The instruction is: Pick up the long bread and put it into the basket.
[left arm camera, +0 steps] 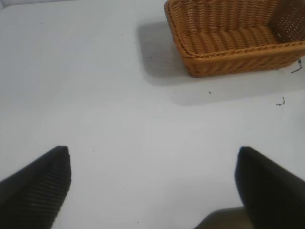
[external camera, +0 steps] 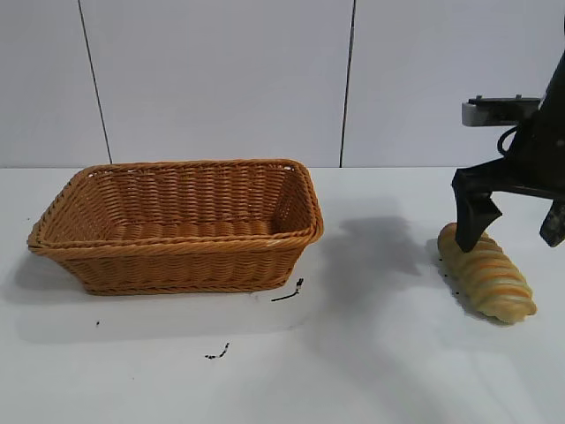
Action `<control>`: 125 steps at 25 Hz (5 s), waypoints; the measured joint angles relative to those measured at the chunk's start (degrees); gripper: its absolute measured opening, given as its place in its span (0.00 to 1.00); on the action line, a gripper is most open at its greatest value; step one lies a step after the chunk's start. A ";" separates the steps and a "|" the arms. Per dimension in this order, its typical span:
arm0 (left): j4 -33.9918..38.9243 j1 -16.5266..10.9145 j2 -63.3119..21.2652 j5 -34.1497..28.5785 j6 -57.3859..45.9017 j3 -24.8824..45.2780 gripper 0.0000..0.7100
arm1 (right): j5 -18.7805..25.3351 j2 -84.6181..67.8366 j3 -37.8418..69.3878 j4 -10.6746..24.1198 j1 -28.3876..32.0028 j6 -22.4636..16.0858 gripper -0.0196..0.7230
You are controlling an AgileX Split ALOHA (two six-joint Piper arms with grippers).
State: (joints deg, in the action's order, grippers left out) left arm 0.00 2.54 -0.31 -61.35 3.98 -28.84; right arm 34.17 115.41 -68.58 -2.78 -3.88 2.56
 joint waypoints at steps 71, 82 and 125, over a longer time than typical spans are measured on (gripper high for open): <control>0.00 0.00 0.00 0.00 0.00 0.00 0.98 | 15.93 26.95 -59.75 -1.85 -33.35 38.58 0.26; 0.00 0.00 0.00 0.00 0.00 0.00 0.98 | 14.75 28.51 -59.75 -2.29 -33.35 37.95 0.64; 0.00 0.00 0.00 0.00 0.00 0.00 0.98 | 35.33 11.82 -60.61 3.32 1.26 -2.23 0.89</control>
State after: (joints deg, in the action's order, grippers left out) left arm 0.00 2.54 -0.31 -61.35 3.98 -28.84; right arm 69.49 127.23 -129.19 0.54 -2.63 0.33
